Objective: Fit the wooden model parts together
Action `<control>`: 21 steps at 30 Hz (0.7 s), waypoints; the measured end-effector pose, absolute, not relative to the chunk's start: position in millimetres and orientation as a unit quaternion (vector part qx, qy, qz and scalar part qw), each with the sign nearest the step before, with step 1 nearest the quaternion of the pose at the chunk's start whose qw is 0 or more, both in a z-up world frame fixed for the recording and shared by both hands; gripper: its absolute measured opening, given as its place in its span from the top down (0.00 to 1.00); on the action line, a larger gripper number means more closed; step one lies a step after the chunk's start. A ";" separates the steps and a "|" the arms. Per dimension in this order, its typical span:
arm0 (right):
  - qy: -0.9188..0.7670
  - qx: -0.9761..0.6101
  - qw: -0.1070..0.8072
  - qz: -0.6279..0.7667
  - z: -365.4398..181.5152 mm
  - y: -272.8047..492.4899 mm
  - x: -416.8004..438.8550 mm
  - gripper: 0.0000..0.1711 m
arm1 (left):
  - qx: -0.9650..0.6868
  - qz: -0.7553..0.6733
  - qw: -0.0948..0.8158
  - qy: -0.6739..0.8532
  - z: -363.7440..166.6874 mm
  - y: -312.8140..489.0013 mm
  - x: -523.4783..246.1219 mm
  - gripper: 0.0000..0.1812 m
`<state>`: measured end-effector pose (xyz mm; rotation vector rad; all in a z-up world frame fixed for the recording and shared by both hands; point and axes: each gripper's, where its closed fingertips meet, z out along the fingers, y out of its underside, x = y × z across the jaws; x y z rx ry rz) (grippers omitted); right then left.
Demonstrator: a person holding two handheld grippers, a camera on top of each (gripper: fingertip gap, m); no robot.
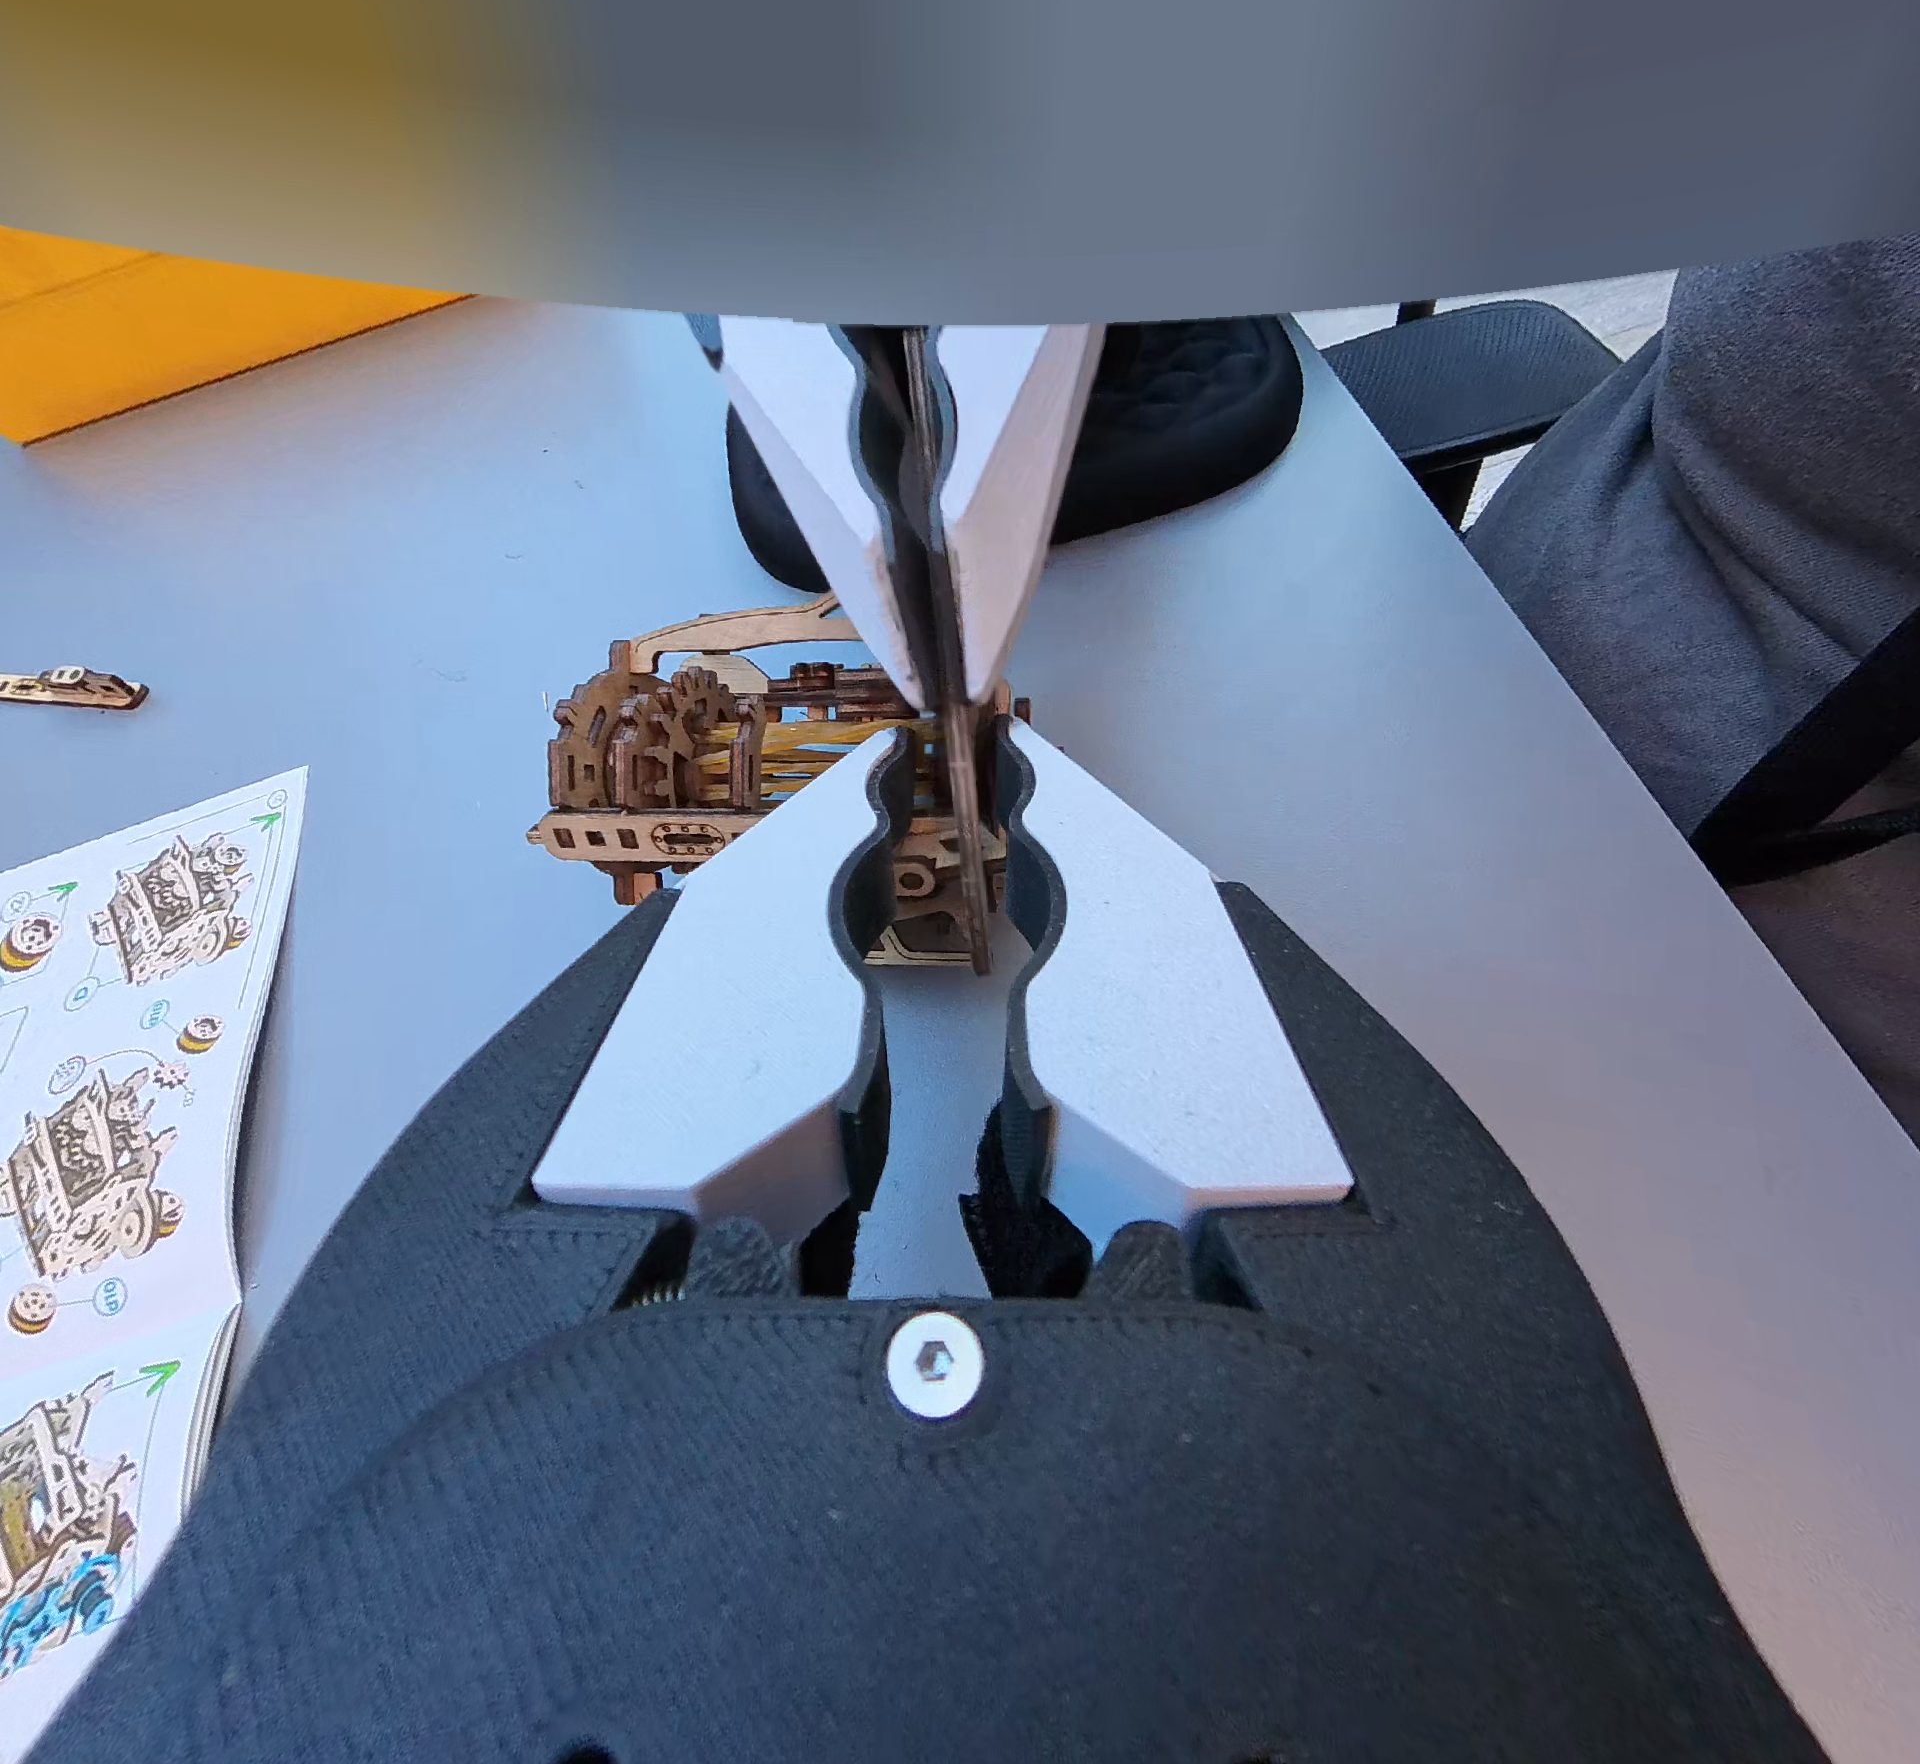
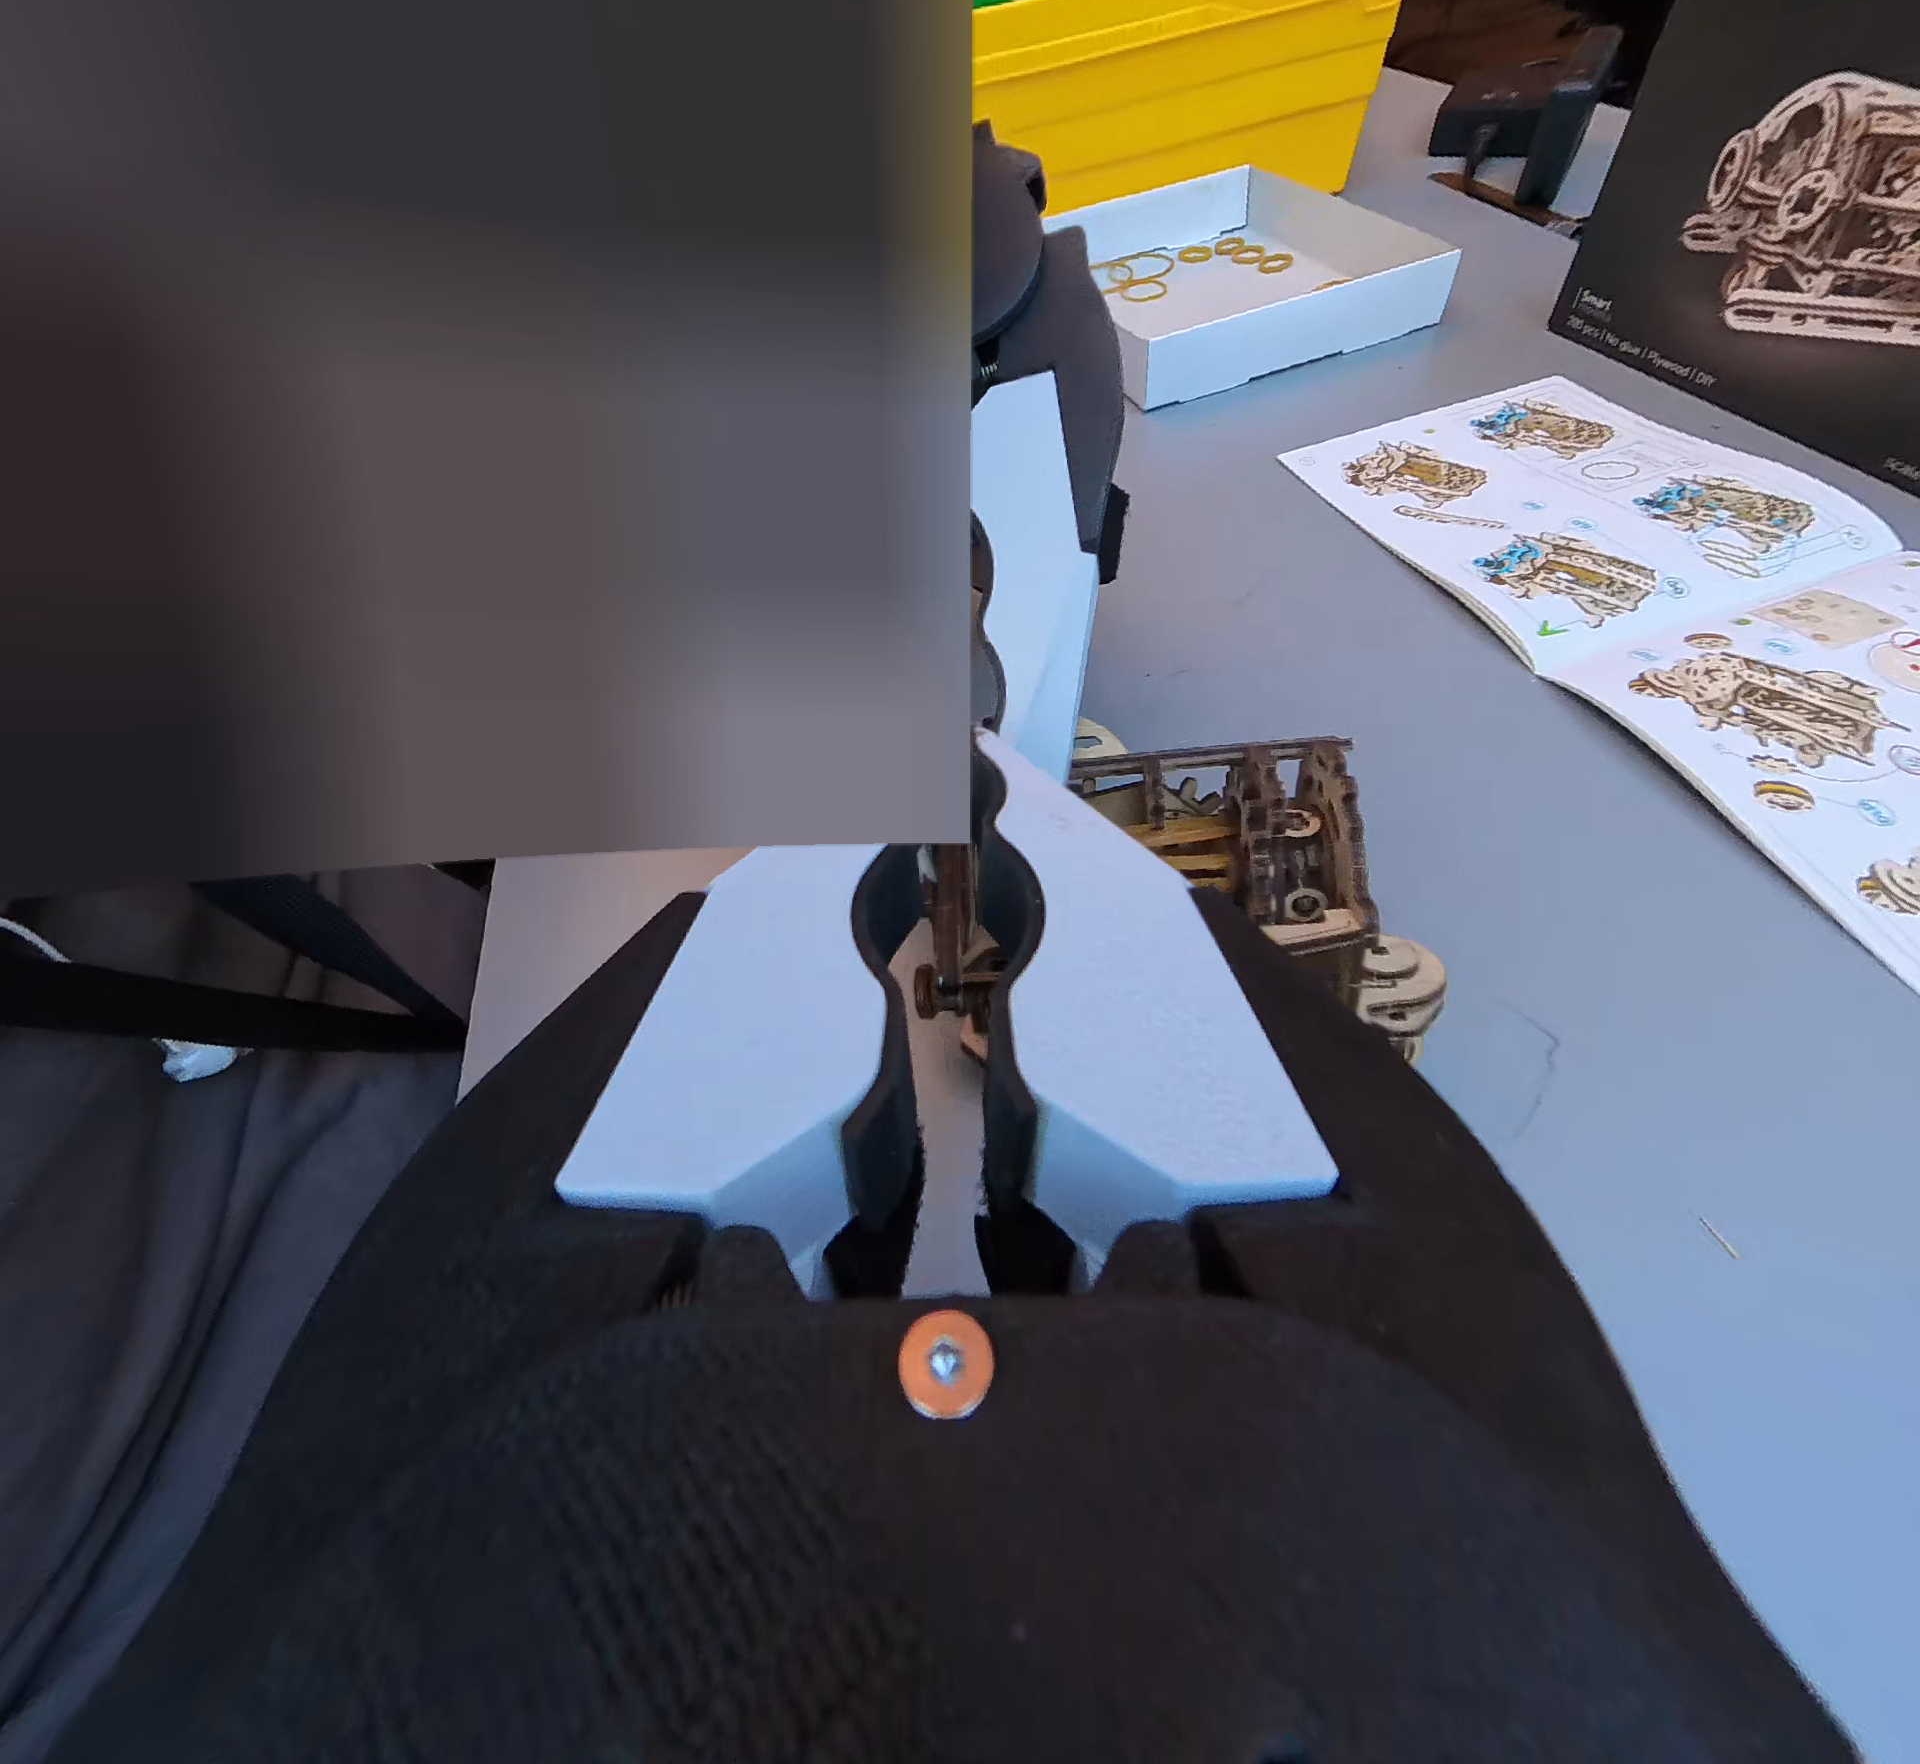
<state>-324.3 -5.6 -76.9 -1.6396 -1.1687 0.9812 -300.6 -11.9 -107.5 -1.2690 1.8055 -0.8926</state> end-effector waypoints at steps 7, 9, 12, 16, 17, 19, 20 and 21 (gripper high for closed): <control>-0.469 -0.656 0.445 0.391 -83.2 -5.2 -327.5 1.00 | -0.494 -0.347 0.371 0.705 -107.7 -12.2 -300.5 0.93; -0.474 -0.648 0.448 0.393 -83.4 -5.9 -327.4 1.00 | -0.495 -0.347 0.371 0.705 -107.7 -12.3 -300.6 0.93; -0.477 -0.641 0.448 0.402 -82.4 -7.4 -326.4 1.00 | -0.495 -0.346 0.371 0.705 -107.7 -12.3 -300.6 0.93; -0.481 -0.638 0.449 0.401 -82.0 -6.8 -324.8 1.00 | -0.496 -0.348 0.370 0.705 -107.6 -12.1 -300.6 0.93; -0.482 -0.638 0.450 0.398 -82.2 -6.2 -324.4 1.00 | -0.495 -0.348 0.370 0.705 -107.6 -12.1 -300.6 0.93; -0.486 -0.640 0.443 0.398 -84.0 -6.0 -324.2 0.99 | -0.496 -0.350 0.369 0.704 -107.6 -12.3 -300.5 0.93; -0.488 -0.641 0.437 0.401 -84.9 -6.7 -324.6 1.00 | -0.496 -0.352 0.368 0.703 -107.5 -12.4 -300.5 0.93; -0.487 -0.640 0.437 0.402 -84.3 -6.3 -324.8 1.00 | -0.496 -0.352 0.369 0.703 -107.5 -12.2 -300.5 0.93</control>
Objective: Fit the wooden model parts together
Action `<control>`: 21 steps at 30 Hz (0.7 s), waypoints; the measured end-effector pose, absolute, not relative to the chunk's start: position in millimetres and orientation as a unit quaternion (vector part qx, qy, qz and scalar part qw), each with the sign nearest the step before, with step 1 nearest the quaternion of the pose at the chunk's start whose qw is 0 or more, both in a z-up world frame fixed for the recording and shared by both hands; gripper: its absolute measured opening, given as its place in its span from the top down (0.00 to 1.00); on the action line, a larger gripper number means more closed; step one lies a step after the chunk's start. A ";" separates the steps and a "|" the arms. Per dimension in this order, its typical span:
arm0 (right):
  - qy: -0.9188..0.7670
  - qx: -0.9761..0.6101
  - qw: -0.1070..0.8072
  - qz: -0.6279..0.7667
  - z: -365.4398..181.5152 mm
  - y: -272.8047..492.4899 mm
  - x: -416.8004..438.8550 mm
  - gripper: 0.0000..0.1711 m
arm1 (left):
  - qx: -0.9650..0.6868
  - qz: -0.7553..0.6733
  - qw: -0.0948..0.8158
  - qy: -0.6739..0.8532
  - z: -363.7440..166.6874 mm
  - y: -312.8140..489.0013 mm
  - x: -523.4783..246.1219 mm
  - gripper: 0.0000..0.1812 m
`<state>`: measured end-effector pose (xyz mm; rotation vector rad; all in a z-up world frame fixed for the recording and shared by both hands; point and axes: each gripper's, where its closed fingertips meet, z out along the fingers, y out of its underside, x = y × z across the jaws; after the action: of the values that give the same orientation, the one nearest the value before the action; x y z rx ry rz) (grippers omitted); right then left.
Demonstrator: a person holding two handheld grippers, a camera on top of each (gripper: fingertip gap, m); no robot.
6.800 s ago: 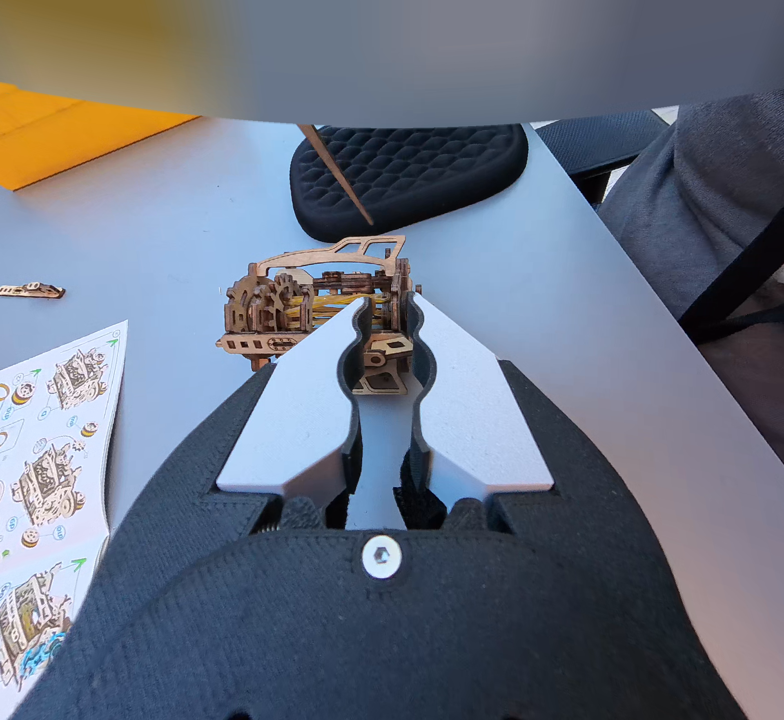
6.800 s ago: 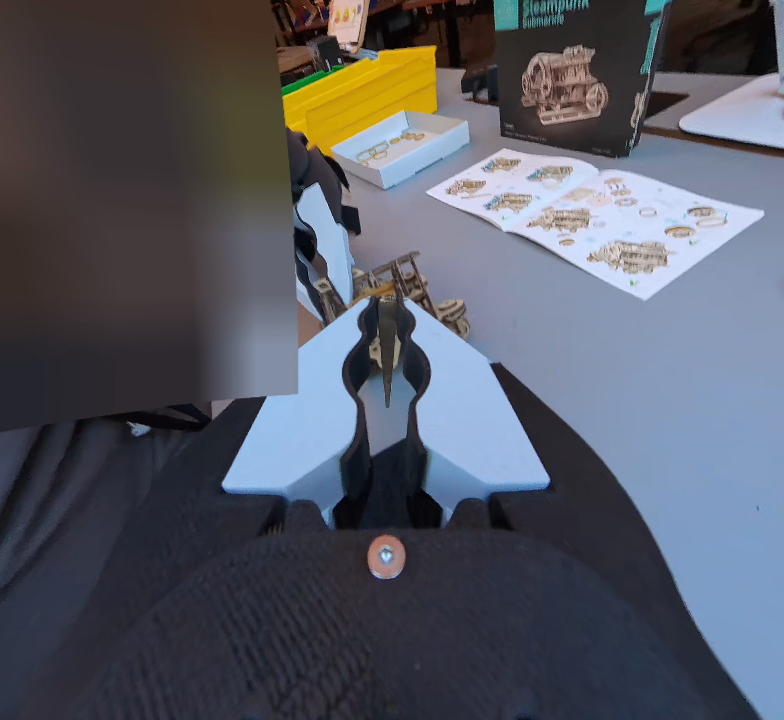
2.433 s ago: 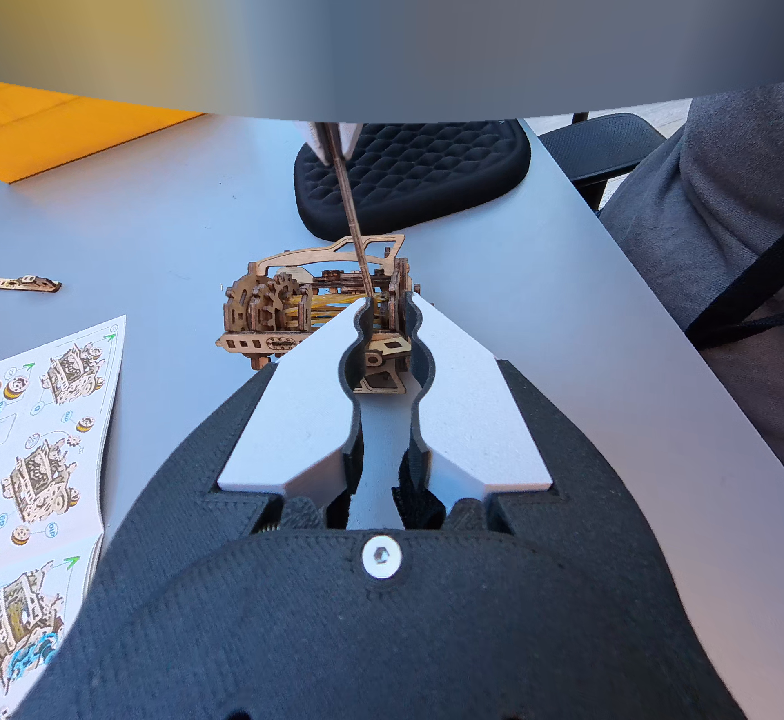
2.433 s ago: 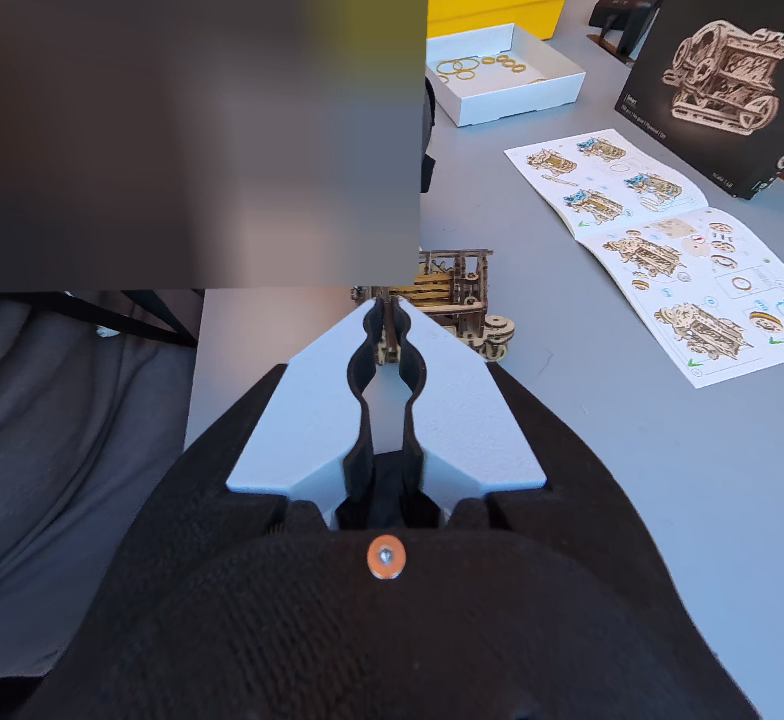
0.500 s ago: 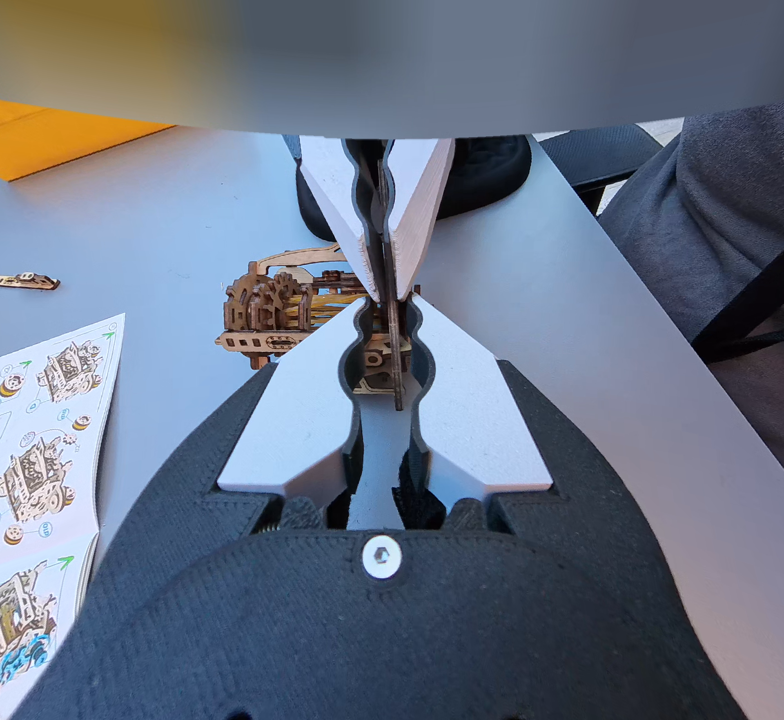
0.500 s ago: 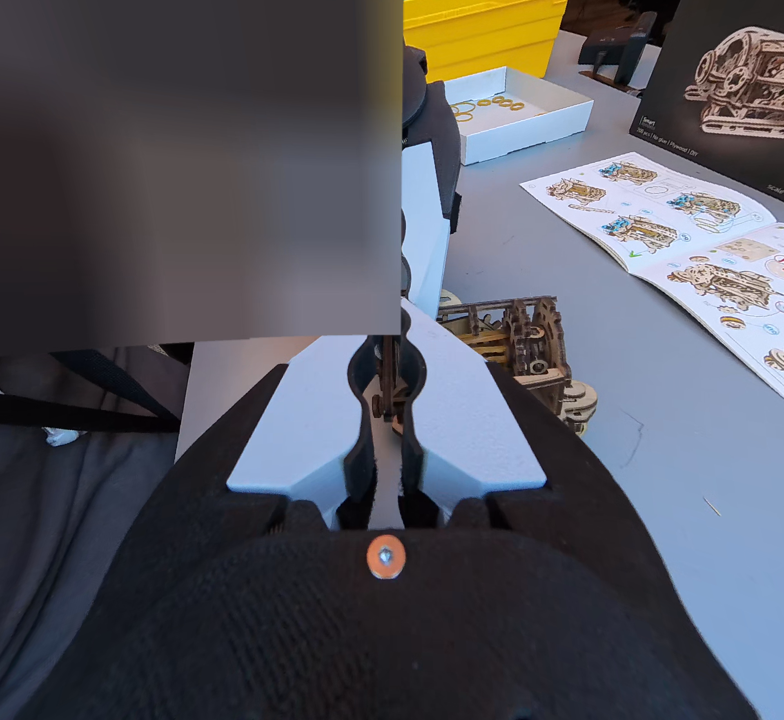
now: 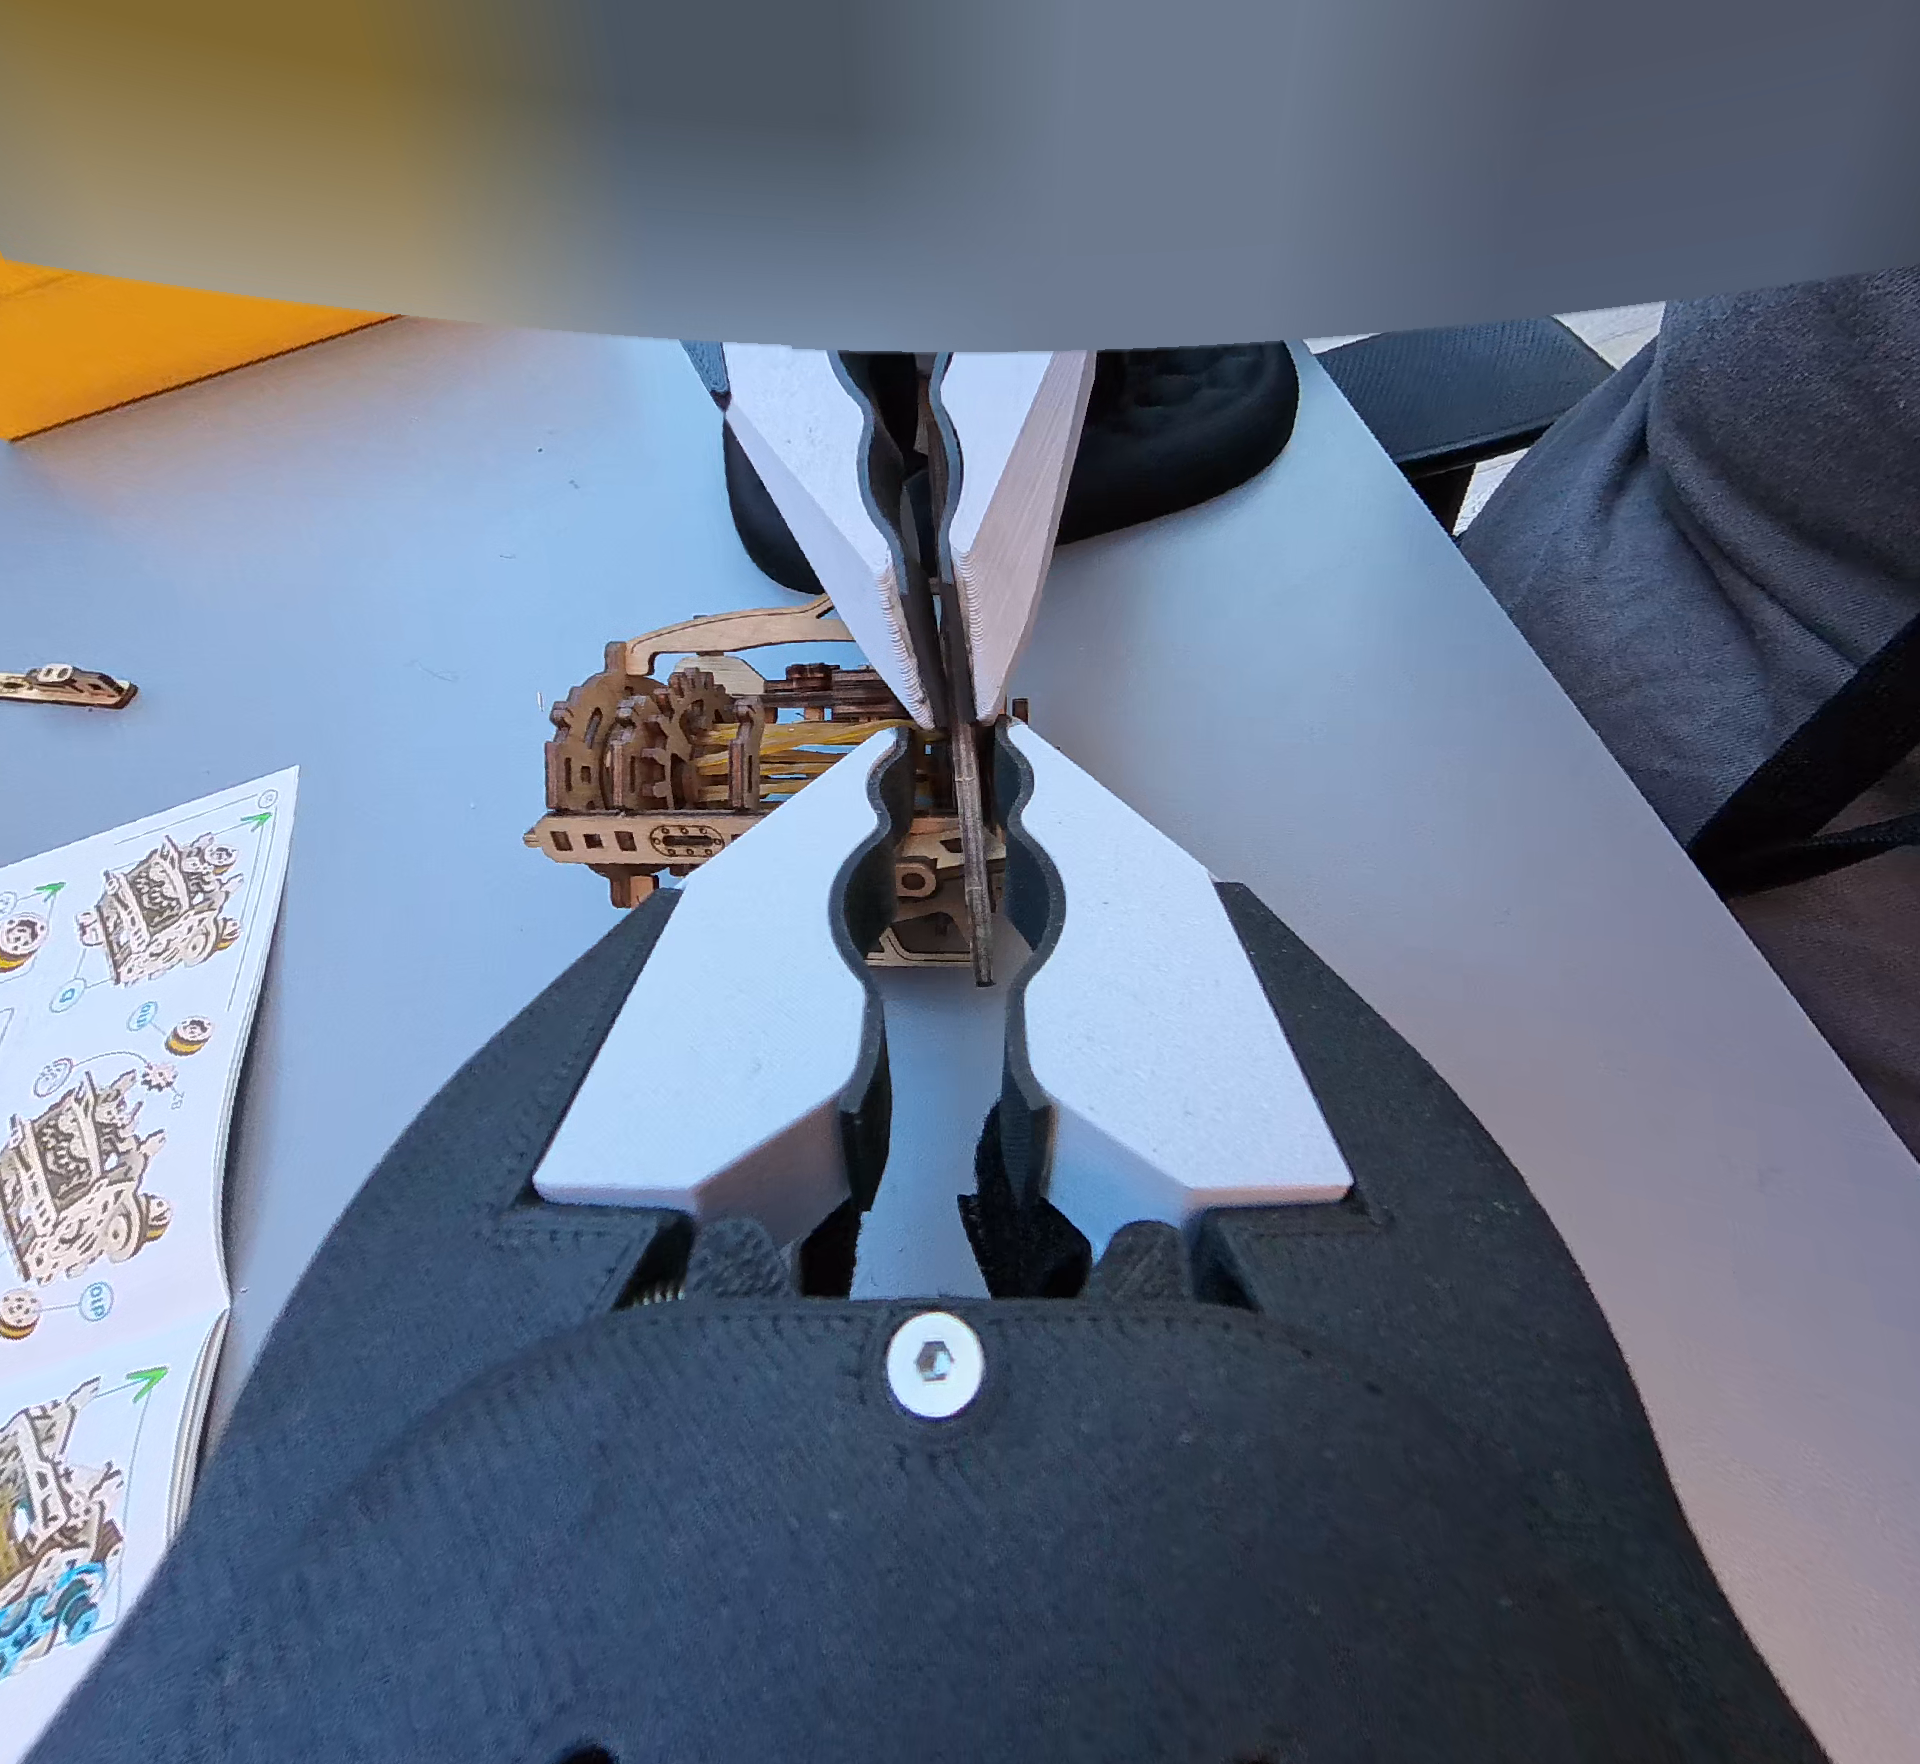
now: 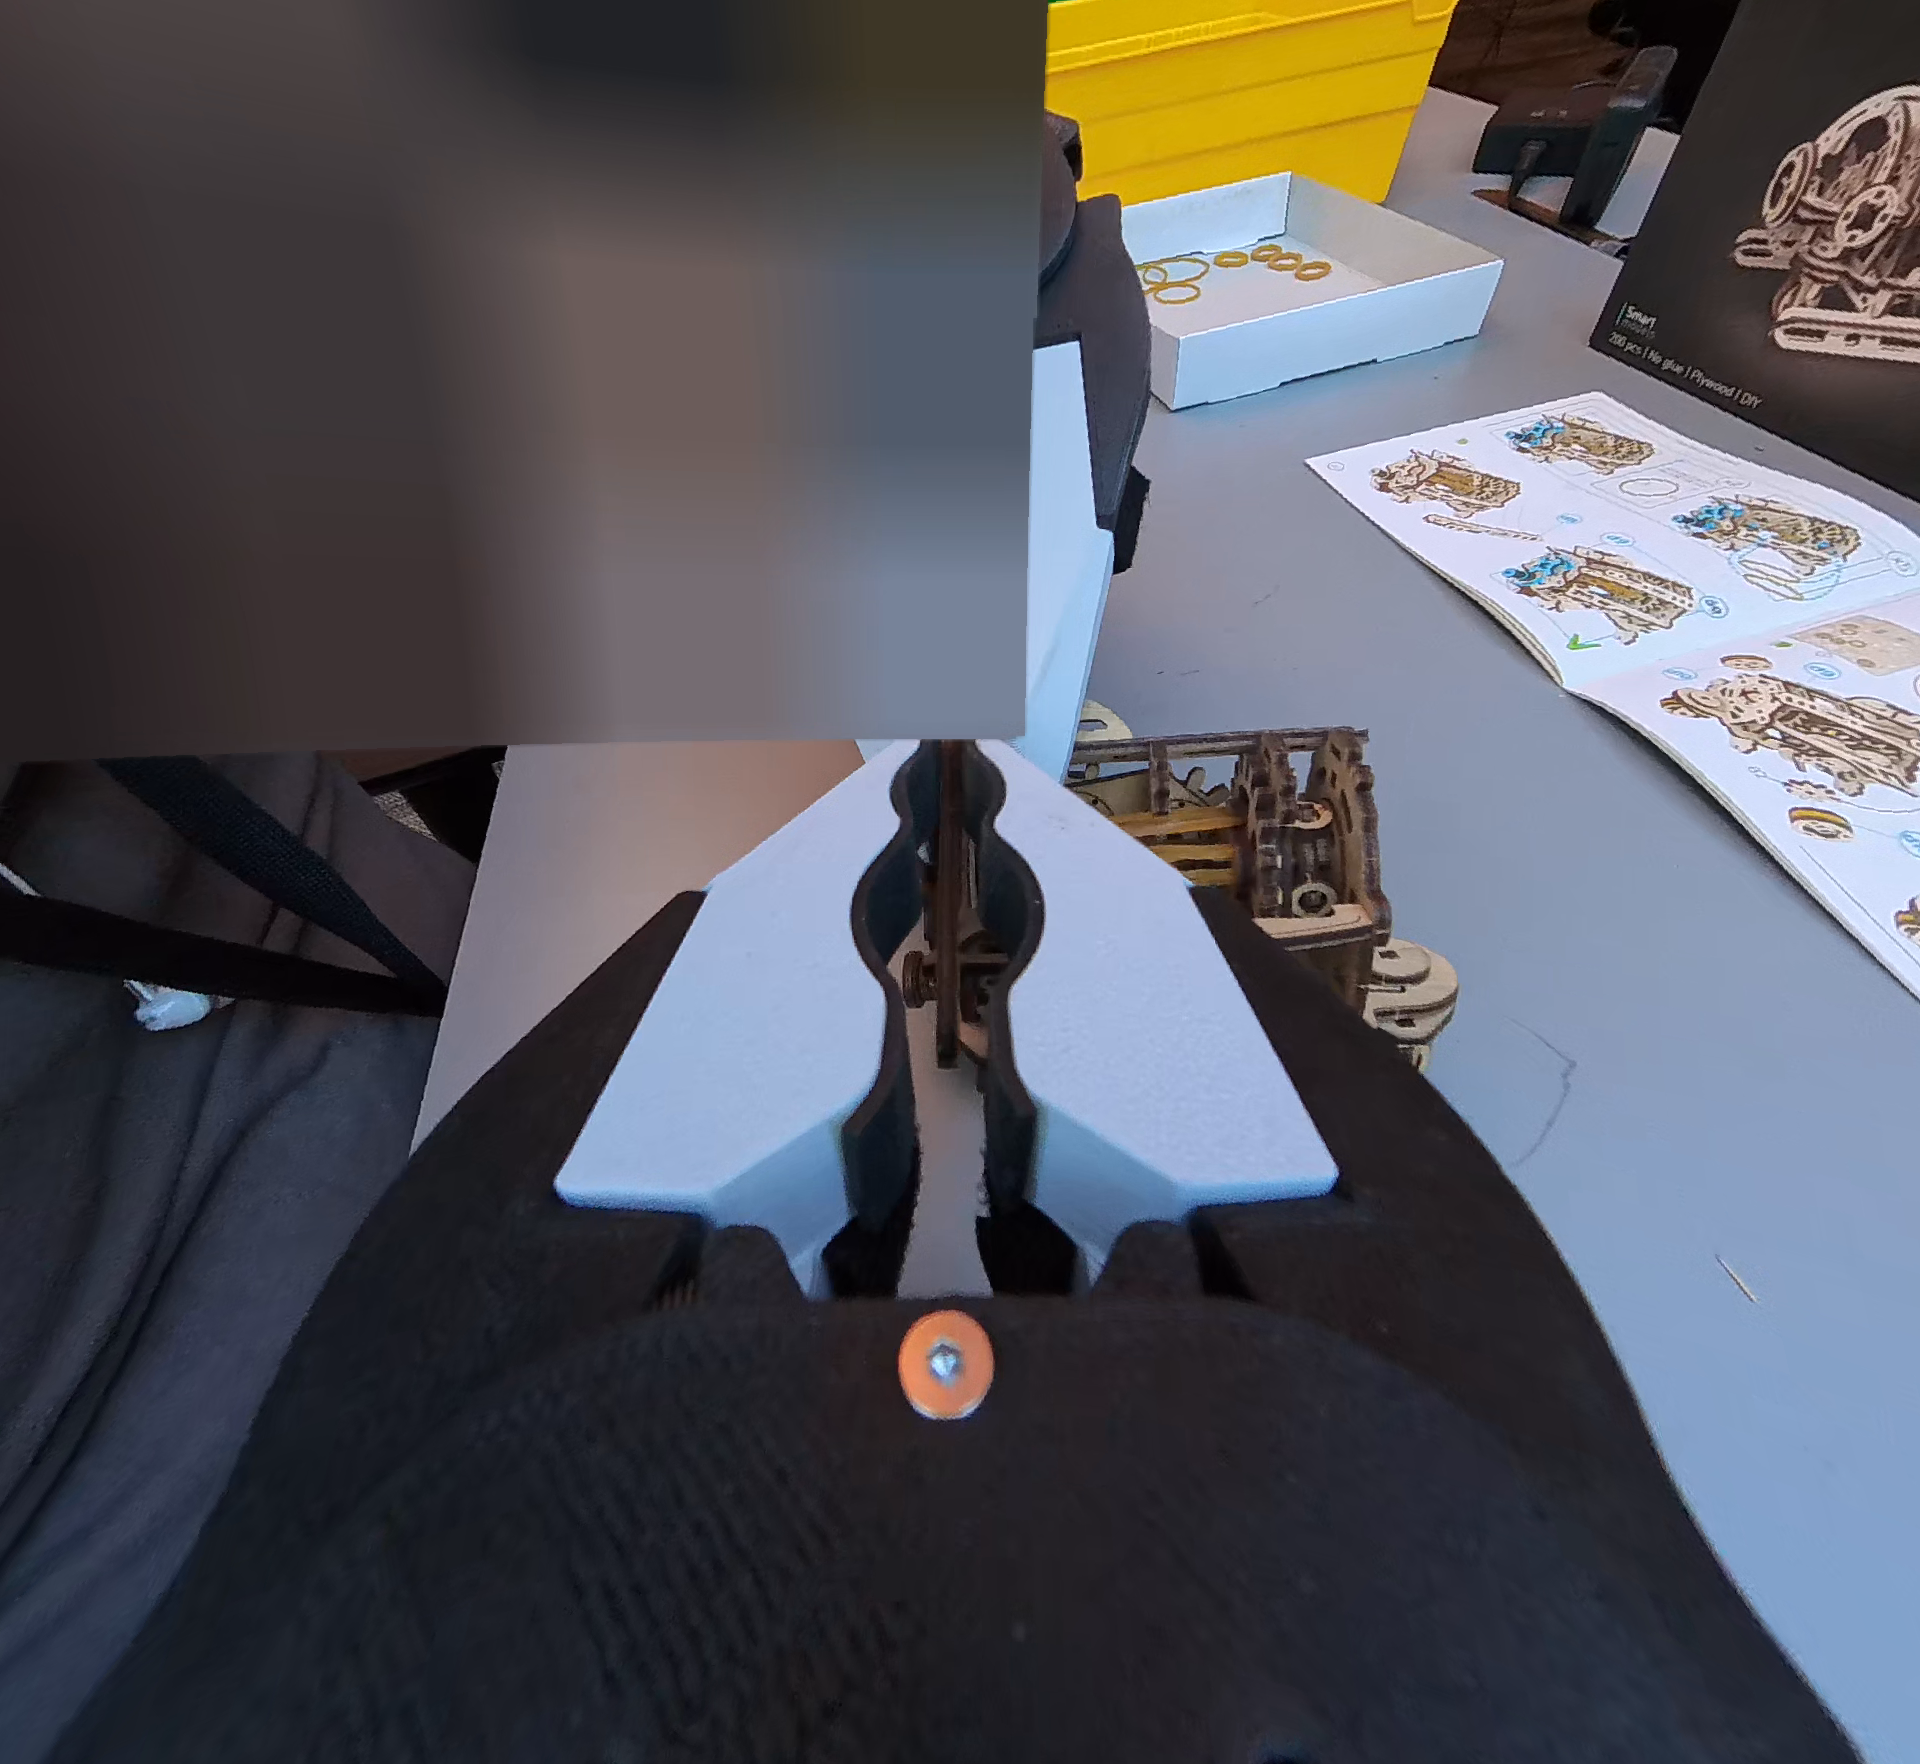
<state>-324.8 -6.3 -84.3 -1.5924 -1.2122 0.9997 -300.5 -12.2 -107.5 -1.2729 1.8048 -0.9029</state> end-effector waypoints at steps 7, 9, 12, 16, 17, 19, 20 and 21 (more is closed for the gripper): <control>-0.494 -0.639 0.440 0.393 -83.6 -4.5 -328.9 0.99 | -0.495 -0.352 0.370 0.703 -107.5 -12.2 -300.6 0.93; -0.493 -0.638 0.438 0.398 -83.5 -4.6 -328.7 0.99 | -0.495 -0.353 0.370 0.703 -107.4 -12.1 -300.6 0.93; -0.490 -0.637 0.437 0.404 -82.9 -4.9 -328.4 0.99 | -0.495 -0.352 0.370 0.704 -107.5 -12.2 -300.5 0.93; -0.492 -0.635 0.439 0.402 -81.8 -5.1 -327.8 0.98 | -0.495 -0.351 0.370 0.704 -107.5 -12.1 -300.6 0.93; -0.493 -0.633 0.439 0.404 -80.9 -5.7 -327.6 0.96 | -0.495 -0.351 0.370 0.704 -107.5 -12.1 -300.6 0.93; -0.493 -0.630 0.440 0.408 -79.0 -6.6 -327.4 0.95 | -0.496 -0.352 0.370 0.703 -107.5 -12.0 -300.6 0.93; -0.492 -0.631 0.441 0.406 -79.4 -5.8 -326.9 0.95 | -0.495 -0.351 0.370 0.703 -107.5 -12.0 -300.6 0.93; -0.494 -0.631 0.440 0.404 -80.0 -5.9 -326.5 0.95 | -0.495 -0.351 0.370 0.703 -107.5 -12.1 -300.5 0.93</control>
<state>-326.5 -5.9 -80.0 -1.5682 -1.2263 1.0038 -300.5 -12.1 -107.5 -1.2708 1.8049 -0.9009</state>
